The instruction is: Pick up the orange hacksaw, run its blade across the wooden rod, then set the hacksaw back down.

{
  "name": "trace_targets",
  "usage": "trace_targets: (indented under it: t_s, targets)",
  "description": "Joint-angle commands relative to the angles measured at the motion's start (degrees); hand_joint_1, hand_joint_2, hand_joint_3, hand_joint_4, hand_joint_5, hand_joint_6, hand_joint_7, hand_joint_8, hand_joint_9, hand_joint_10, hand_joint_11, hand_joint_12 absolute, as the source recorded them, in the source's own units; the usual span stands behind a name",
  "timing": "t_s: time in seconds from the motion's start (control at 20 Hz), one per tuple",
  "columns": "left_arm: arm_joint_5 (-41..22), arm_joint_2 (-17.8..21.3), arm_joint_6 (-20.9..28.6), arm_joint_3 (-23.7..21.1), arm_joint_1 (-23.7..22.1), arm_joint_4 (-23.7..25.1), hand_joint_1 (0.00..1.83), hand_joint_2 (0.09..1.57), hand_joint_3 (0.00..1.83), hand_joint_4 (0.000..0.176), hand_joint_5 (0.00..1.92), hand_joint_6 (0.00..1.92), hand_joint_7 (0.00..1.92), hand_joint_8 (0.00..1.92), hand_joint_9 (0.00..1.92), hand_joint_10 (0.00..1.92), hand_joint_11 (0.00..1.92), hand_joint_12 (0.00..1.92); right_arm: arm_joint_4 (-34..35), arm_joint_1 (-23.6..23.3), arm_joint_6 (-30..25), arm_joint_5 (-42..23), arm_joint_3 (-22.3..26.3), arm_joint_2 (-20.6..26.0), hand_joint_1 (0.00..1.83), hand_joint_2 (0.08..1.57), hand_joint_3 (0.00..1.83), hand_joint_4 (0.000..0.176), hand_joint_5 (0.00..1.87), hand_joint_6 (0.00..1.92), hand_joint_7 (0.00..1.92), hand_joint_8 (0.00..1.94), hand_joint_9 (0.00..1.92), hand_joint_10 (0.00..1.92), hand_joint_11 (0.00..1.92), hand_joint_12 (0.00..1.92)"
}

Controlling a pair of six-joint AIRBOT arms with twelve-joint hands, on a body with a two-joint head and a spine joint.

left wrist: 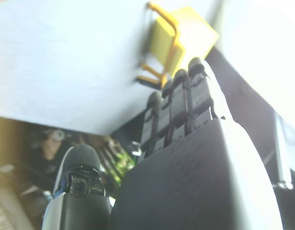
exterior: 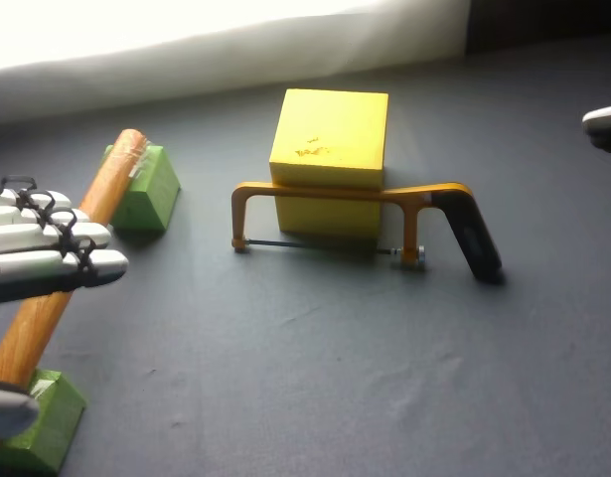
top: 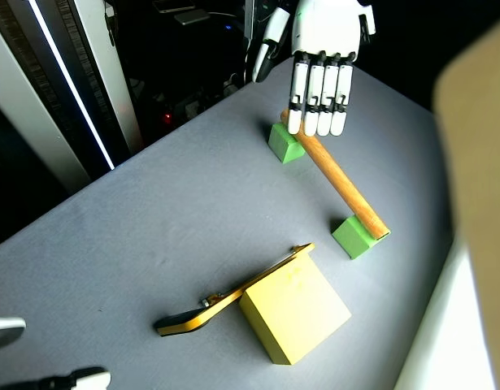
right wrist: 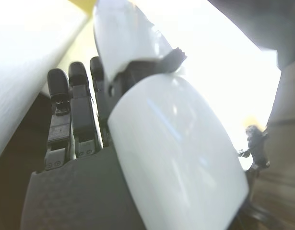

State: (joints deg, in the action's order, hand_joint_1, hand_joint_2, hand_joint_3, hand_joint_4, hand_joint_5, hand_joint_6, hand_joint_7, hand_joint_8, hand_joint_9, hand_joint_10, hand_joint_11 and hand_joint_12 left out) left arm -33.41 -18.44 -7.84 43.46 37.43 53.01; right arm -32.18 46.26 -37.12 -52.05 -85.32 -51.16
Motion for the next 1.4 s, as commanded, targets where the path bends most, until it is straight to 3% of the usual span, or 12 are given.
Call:
trace_targets:
  t_s: [0.0,0.15,0.25,0.3,0.4,0.55,0.7,1.0,1.15,1.35]
  targets:
    - [-6.06,0.31,-0.53,0.25,0.00,-2.16,0.11,1.30,0.00,0.000,0.09,0.00,0.06,0.00,0.04,0.00,0.00,0.15,3.77,-0.34,-0.17,-5.76,-0.73,-0.34,1.11,1.17,0.00,0.000,0.34,0.01,0.34,0.00,0.31,0.00,0.00,0.80]
    - [-7.12,-0.35,-2.21,0.62,2.80,-2.30,0.11,1.29,0.00,0.000,0.06,0.00,0.03,0.00,0.03,0.00,0.00,0.15,4.84,0.22,-0.18,-6.85,-3.37,-3.48,1.10,1.19,0.00,0.000,0.31,0.00,0.31,0.00,0.29,0.00,0.00,0.82]
    - [-7.90,-1.67,-9.53,0.47,5.78,-9.13,0.10,1.29,0.00,0.000,0.05,0.00,0.04,0.00,0.04,0.00,0.00,0.16,7.15,0.47,-0.18,-6.82,-3.51,-5.02,1.13,1.14,0.00,0.000,0.32,0.00,0.35,0.01,0.31,0.01,0.00,0.80]
    - [-8.14,-2.80,-15.16,-0.06,8.33,-16.48,0.10,1.29,0.00,0.000,0.04,0.00,0.03,0.00,0.04,0.00,0.00,0.13,8.89,0.85,-0.18,-6.13,-3.52,-6.19,1.13,1.15,0.00,0.000,0.34,0.01,0.37,0.01,0.33,0.01,0.00,0.82]
    - [-9.24,-3.90,-18.61,-0.59,10.61,-21.16,0.10,1.29,0.00,0.000,0.04,0.00,0.03,0.00,0.03,0.00,0.00,0.13,9.51,0.70,-0.18,-5.13,-3.53,-7.02,1.15,1.14,0.00,0.000,0.34,0.01,0.38,0.01,0.33,0.01,0.00,0.82]
    - [-10.85,-5.33,-19.73,-0.43,13.75,-21.47,0.15,1.29,0.00,0.000,0.05,0.00,0.04,0.00,0.04,0.00,0.00,0.19,11.86,0.79,-0.22,-3.79,-3.55,-9.25,1.13,1.17,0.00,0.000,0.34,0.01,0.36,0.01,0.31,0.00,0.00,0.72]
    - [-11.25,-6.89,-20.43,0.78,16.81,-21.60,0.12,1.29,0.00,0.000,0.04,0.00,0.03,0.00,0.03,0.00,0.00,0.13,12.88,-0.18,-0.02,-1.79,-3.86,-11.32,1.12,1.18,0.00,0.000,0.35,0.00,0.39,0.00,0.36,0.01,0.00,0.84]
    - [-4.22,-7.82,-20.64,3.26,17.48,-24.18,0.12,1.29,0.00,0.000,0.07,0.00,0.07,0.00,0.08,0.00,0.00,0.18,13.12,-2.78,0.30,2.05,-6.06,-14.22,1.10,1.20,0.00,0.000,0.34,0.01,0.38,0.01,0.36,0.00,0.00,0.88]
    - [-4.07,-7.93,-20.63,4.48,17.63,-24.66,0.13,1.29,0.00,0.000,0.07,0.00,0.05,0.01,0.06,0.01,0.00,0.08,14.30,-3.21,0.31,2.06,-6.54,-15.07,1.09,1.19,0.00,0.000,0.33,0.00,0.36,0.00,0.35,0.00,0.00,0.84]
    - [-6.05,-8.03,-20.63,5.89,17.63,-26.24,0.13,1.29,0.00,0.000,0.06,0.00,0.05,0.00,0.04,0.00,0.00,0.14,14.45,-5.22,0.37,2.31,-6.73,-16.75,1.09,1.19,0.00,0.000,0.34,0.00,0.37,0.00,0.34,0.00,0.00,0.81]
